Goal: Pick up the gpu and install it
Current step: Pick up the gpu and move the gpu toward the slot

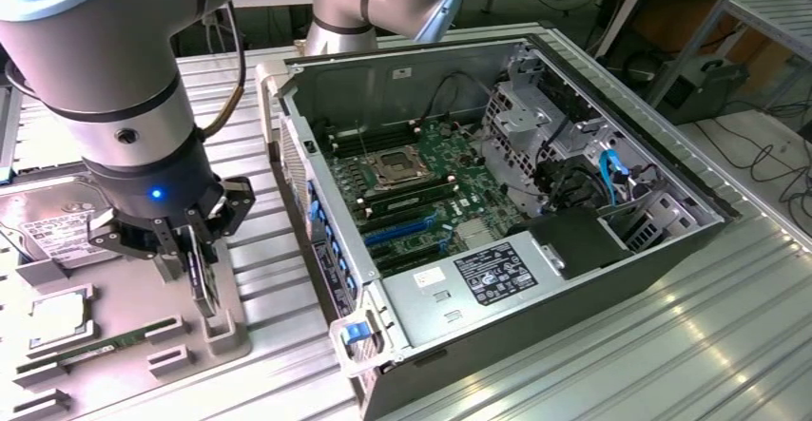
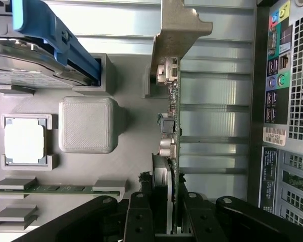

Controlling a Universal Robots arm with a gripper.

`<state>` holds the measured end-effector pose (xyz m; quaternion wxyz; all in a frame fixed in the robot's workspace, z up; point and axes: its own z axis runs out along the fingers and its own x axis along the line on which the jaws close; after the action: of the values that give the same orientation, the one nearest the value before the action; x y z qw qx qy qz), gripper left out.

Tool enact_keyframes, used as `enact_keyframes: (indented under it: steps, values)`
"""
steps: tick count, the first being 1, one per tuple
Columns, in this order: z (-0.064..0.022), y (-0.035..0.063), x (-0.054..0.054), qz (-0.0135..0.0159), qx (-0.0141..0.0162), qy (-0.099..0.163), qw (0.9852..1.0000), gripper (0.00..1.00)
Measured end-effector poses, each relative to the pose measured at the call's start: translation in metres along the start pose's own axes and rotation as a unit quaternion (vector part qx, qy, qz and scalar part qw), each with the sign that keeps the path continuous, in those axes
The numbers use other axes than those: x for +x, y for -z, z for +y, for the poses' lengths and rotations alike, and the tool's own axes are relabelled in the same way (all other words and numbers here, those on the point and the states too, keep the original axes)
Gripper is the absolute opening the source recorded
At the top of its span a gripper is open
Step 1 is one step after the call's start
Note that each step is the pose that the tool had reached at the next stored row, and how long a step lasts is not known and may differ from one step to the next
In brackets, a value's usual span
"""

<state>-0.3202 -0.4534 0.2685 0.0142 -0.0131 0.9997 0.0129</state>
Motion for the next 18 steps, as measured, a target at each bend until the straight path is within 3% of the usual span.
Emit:
enact_keyframes:
  steps: [18]
  values:
    - [-0.0018, 0.0078, -0.0002, 0.0, 0.0, 0.0, 1.0, 0.28]
